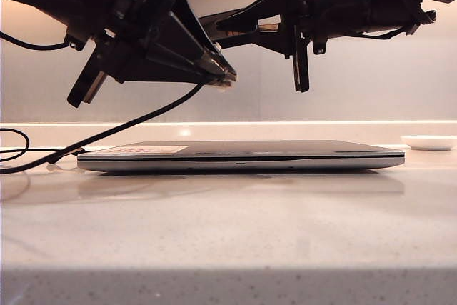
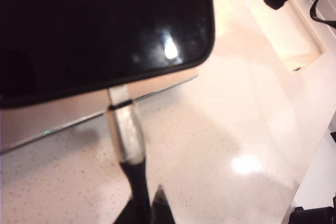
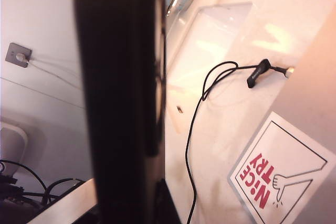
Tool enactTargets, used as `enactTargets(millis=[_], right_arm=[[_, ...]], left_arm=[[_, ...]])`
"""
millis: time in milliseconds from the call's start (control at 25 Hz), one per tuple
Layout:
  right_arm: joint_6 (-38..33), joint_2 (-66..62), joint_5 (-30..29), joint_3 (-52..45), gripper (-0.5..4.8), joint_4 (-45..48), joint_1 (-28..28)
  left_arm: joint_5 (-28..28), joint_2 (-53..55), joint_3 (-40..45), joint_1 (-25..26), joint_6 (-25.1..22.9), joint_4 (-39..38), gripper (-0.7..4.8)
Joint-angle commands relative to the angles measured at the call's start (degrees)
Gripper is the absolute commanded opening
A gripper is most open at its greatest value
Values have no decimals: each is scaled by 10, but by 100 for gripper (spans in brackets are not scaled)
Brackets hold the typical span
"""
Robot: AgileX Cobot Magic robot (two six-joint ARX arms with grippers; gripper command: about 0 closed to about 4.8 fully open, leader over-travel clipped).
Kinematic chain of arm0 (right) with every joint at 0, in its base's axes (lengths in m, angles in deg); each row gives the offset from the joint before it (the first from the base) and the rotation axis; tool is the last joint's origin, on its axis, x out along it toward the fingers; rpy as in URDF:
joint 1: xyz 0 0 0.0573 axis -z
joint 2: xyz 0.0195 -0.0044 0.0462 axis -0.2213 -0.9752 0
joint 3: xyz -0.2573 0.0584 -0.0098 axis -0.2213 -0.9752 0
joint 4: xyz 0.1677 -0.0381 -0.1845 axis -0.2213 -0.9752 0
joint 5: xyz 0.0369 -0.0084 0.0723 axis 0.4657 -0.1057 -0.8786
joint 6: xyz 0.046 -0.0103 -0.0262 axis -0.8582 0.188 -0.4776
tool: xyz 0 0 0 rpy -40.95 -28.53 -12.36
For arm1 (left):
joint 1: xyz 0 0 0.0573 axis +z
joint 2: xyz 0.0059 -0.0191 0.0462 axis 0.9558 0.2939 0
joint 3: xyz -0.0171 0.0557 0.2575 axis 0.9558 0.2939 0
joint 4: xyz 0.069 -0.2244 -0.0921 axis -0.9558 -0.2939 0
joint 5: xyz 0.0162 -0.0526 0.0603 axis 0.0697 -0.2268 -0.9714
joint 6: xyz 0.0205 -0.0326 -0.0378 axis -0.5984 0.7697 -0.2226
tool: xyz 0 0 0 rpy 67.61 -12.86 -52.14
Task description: Pick up the charging cable and the phone, plug the charging cable into the charging port on the phone, and finally place them back on the table.
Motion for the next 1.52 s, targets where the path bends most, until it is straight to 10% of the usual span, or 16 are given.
enactTargets(millis=[40, 1520], right_arm=[[-5, 4, -21, 2, -6, 1, -2], [-28, 5, 3, 3, -6, 40, -2]], left_arm=[[-7, -2, -2, 0, -5, 24, -6], [-7, -2, -2, -1, 2, 25, -6]])
